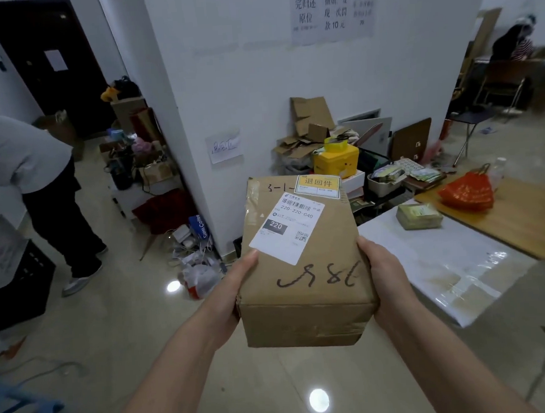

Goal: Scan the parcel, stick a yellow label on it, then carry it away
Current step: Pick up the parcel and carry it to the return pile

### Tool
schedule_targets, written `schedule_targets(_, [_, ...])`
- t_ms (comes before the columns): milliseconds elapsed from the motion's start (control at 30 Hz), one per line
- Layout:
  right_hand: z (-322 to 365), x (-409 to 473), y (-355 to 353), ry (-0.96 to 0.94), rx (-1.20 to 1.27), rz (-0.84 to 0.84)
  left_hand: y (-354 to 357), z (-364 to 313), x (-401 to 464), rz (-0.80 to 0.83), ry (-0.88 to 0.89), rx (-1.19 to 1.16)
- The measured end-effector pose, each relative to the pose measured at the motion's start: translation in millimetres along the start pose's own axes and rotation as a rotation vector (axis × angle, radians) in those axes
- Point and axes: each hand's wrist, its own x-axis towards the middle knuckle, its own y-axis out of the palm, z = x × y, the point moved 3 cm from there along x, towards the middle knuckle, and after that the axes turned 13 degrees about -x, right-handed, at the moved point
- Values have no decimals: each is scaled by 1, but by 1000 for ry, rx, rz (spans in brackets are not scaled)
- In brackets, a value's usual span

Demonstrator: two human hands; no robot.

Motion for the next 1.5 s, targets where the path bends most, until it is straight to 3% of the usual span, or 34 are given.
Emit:
schedule_targets(300, [18, 107, 15, 38, 51, -14, 4, -17, 119, 12, -89, 8])
schedule_targets(700, [83, 311, -21, 42, 14, 30, 80, -45, 306, 29, -86, 36])
schedule_targets(1000, [93, 415, 7, 119, 64, 92, 72, -57, 408, -31, -112, 58])
schedule_targets(1200, [103, 492, 44, 133, 54, 82, 46, -75, 490, -49, -148, 53])
schedule_targets(1500, [146, 625, 166, 138, -65, 45, -35, -154, 626, -41, -173, 8])
